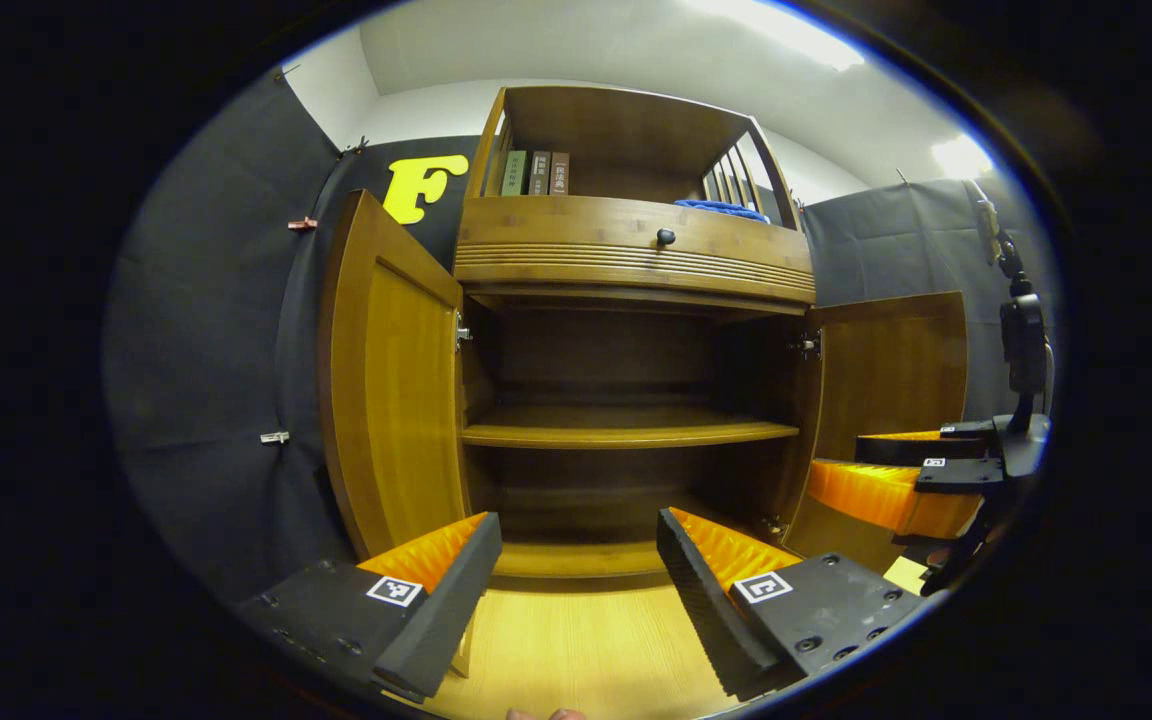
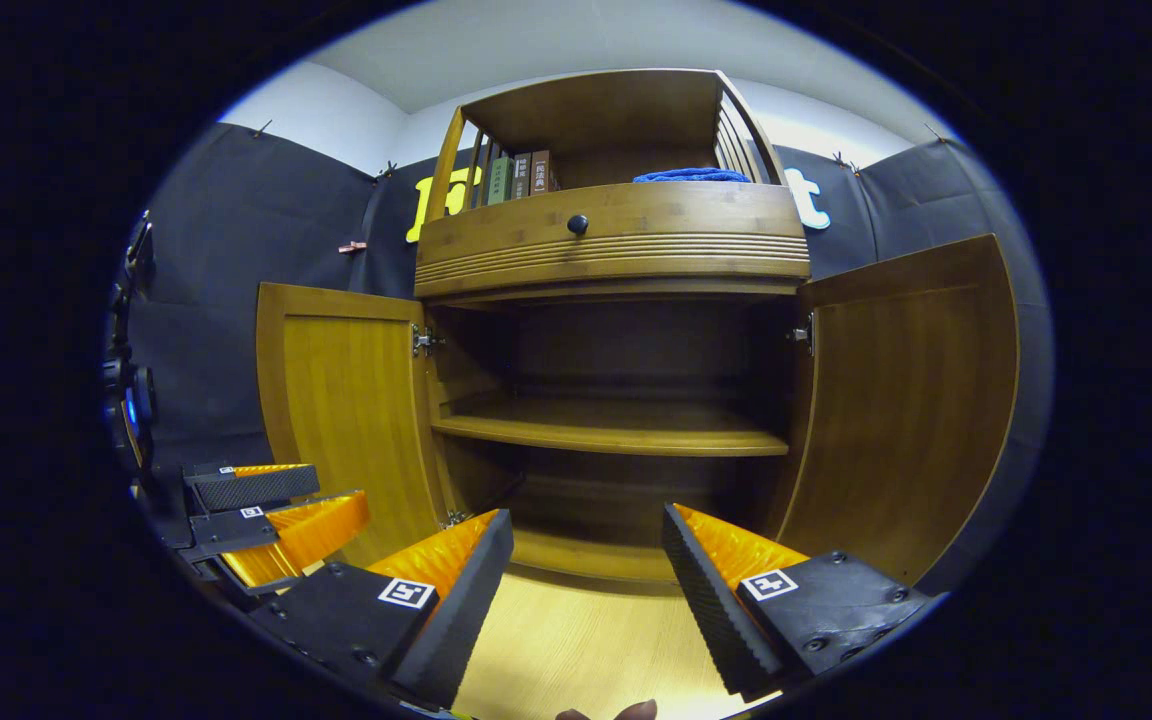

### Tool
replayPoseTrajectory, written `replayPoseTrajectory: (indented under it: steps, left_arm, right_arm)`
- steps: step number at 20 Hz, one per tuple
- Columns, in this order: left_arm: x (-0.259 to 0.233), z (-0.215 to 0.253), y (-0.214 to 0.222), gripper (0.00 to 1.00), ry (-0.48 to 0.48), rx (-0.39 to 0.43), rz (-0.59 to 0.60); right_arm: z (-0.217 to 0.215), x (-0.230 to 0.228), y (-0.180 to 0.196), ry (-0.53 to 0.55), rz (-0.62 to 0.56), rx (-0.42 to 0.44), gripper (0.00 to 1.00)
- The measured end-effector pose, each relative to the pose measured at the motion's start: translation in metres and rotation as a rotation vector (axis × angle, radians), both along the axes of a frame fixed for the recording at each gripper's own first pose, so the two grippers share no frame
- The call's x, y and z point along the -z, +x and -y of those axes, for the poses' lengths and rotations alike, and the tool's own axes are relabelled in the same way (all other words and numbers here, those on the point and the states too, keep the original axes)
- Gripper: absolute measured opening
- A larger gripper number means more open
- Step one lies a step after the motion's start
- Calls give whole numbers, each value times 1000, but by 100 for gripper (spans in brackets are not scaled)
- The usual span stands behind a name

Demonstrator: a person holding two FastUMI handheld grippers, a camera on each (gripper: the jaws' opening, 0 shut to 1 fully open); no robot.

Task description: Open the right door of the double-door shoe cabinet with the right hand, and open the left door with the left hand.

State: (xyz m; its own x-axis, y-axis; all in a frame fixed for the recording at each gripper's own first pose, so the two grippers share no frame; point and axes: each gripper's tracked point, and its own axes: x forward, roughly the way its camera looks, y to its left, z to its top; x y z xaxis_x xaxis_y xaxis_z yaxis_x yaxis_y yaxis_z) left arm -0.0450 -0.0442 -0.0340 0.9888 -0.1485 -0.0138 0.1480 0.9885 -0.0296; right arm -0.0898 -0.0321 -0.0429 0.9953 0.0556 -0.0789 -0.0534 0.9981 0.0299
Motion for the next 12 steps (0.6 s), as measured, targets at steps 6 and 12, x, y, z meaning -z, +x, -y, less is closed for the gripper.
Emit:
replayPoseTrajectory:
  steps: [6, 12]
  left_arm:
    - [1, 2, 0, 99, 2, 3, -2]
    - [3, 0, 0, 99, 3, 3, -5]
  right_arm:
    - [2, 1, -1, 1, -2, 1, 87]
    - [2, 1, 1, 2, -3, 2, 87]
